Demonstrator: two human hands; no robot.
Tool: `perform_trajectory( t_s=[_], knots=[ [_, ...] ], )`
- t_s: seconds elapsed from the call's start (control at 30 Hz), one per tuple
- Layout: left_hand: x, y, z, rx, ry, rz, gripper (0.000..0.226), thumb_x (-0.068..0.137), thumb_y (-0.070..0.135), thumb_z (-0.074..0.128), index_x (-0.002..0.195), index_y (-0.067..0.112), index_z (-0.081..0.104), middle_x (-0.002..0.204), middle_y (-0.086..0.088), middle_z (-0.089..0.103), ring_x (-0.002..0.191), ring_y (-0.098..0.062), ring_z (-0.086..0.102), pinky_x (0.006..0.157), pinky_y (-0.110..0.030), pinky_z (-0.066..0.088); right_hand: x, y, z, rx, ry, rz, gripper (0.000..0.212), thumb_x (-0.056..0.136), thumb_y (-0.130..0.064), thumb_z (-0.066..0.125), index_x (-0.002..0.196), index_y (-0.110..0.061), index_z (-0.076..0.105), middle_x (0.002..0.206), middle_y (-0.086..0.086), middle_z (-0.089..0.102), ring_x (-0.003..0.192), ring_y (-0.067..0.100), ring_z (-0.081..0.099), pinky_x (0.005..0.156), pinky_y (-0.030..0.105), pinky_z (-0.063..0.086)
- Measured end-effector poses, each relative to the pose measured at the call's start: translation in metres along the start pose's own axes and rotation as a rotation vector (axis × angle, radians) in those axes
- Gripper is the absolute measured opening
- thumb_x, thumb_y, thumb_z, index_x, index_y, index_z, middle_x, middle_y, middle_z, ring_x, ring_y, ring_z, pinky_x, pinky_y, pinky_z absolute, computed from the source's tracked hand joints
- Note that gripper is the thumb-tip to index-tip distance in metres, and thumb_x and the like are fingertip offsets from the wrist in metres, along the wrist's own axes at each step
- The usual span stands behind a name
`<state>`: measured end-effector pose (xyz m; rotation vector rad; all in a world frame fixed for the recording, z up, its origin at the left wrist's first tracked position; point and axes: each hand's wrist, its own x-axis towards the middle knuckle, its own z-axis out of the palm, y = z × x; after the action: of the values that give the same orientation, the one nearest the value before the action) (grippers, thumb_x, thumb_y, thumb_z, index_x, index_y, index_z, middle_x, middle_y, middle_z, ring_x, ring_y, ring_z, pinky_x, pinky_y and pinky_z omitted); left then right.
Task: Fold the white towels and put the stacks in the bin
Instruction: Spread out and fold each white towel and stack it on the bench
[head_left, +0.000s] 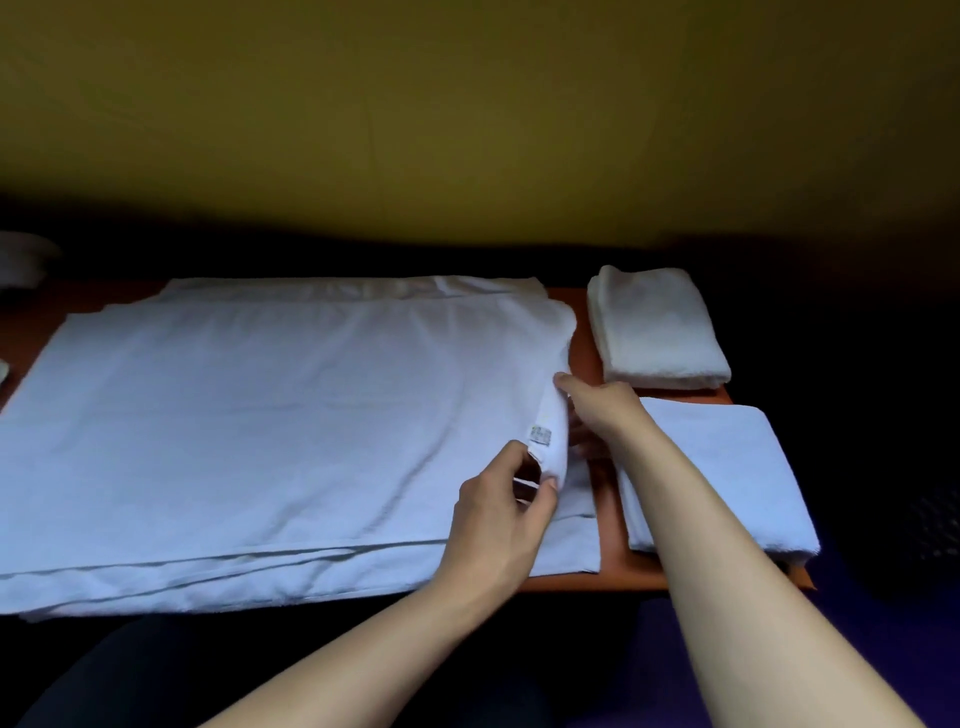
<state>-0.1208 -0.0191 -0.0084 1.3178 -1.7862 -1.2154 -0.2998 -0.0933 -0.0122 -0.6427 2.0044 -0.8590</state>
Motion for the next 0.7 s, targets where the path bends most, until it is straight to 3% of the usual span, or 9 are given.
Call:
perform_trajectory(
  t_s=[0.07, 0.17, 0.23, 0.33, 0.4, 0.5, 0.6, 0.7],
  knots=[
    [-0.002, 0.002, -0.012, -0.017, -0.009, 0.015, 0.014, 0.094, 0.029, 0.063, 0.085, 0.024, 0.053, 0.081, 0.009, 0.067, 0.074, -0.012, 0.064, 0.071, -0.031, 0.052, 0.008, -0.015, 0.010, -0.021, 0.056, -0.016, 0.075, 0.060, -0.073, 0.068, 0.094, -0.006, 0.073, 0.086, 0.013, 0.076, 0.079, 0.030, 0.074, 0.073, 0.040, 0.061],
    [-0.005, 0.008, -0.020, -0.014, -0.043, 0.023, 0.016, 0.095, 0.030, 0.062, 0.085, 0.022, 0.053, 0.078, 0.009, 0.066, 0.070, -0.011, 0.061, 0.067, -0.027, 0.049, 0.014, -0.031, 0.010, -0.093, 0.118, -0.068, 0.065, 0.083, -0.069, 0.060, 0.075, -0.005, 0.068, 0.070, 0.009, 0.069, 0.066, 0.025, 0.067, 0.060, 0.030, 0.047],
    [-0.004, 0.008, -0.028, -0.021, -0.055, 0.034, 0.016, 0.094, 0.031, 0.061, 0.085, 0.022, 0.052, 0.076, 0.008, 0.065, 0.067, -0.010, 0.060, 0.065, -0.026, 0.048, 0.024, -0.039, 0.016, -0.154, 0.096, -0.058, 0.059, 0.084, -0.066, 0.062, 0.079, -0.007, 0.066, 0.081, 0.008, 0.068, 0.076, 0.027, 0.064, 0.067, 0.032, 0.046],
    [-0.002, 0.007, -0.041, -0.055, -0.068, 0.028, 0.016, 0.090, 0.030, 0.061, 0.084, 0.020, 0.051, 0.075, 0.005, 0.065, 0.065, -0.011, 0.058, 0.066, -0.029, 0.049, 0.039, -0.047, 0.030, -0.259, 0.125, -0.049, 0.034, 0.086, -0.039, 0.069, 0.099, -0.008, 0.067, 0.103, 0.009, 0.068, 0.094, 0.031, 0.063, 0.078, 0.030, 0.047],
    [-0.004, 0.005, -0.051, -0.079, -0.065, -0.021, 0.015, 0.085, 0.029, 0.061, 0.081, 0.021, 0.049, 0.071, 0.006, 0.063, 0.062, -0.010, 0.054, 0.062, -0.027, 0.045, 0.048, -0.050, 0.035, -0.266, 0.175, -0.045, 0.032, 0.088, -0.025, 0.067, 0.112, -0.005, 0.068, 0.113, 0.013, 0.068, 0.104, 0.034, 0.064, 0.082, 0.031, 0.047],
    [-0.008, -0.001, -0.069, -0.183, -0.045, -0.112, 0.014, 0.077, 0.029, 0.060, 0.073, 0.027, 0.047, 0.064, 0.013, 0.055, 0.058, -0.007, 0.045, 0.056, -0.024, 0.037, 0.055, -0.058, 0.045, -0.036, 0.189, -0.047, 0.043, 0.087, -0.019, 0.069, 0.129, -0.010, 0.066, 0.112, 0.010, 0.066, 0.099, 0.027, 0.065, 0.085, 0.033, 0.049],
    [-0.011, -0.010, -0.090, -0.315, 0.017, -0.156, 0.014, 0.069, 0.035, 0.057, 0.069, 0.026, 0.046, 0.060, 0.014, 0.051, 0.056, -0.007, 0.043, 0.056, -0.025, 0.036, 0.051, -0.077, 0.061, 0.213, 0.117, -0.035, 0.044, 0.088, -0.021, 0.071, 0.132, -0.015, 0.064, 0.110, 0.010, 0.068, 0.093, 0.028, 0.066, 0.076, 0.036, 0.053],
    [-0.015, -0.020, -0.112, -0.380, 0.085, -0.166, 0.020, 0.085, 0.029, 0.060, 0.074, 0.015, 0.051, 0.058, 0.012, 0.053, 0.055, -0.004, 0.054, 0.061, -0.034, 0.049, 0.027, -0.111, 0.085, 0.341, 0.065, -0.092, 0.034, 0.090, -0.025, 0.070, 0.122, -0.016, 0.067, 0.107, 0.009, 0.071, 0.095, 0.027, 0.069, 0.075, 0.035, 0.056]
  ],
)
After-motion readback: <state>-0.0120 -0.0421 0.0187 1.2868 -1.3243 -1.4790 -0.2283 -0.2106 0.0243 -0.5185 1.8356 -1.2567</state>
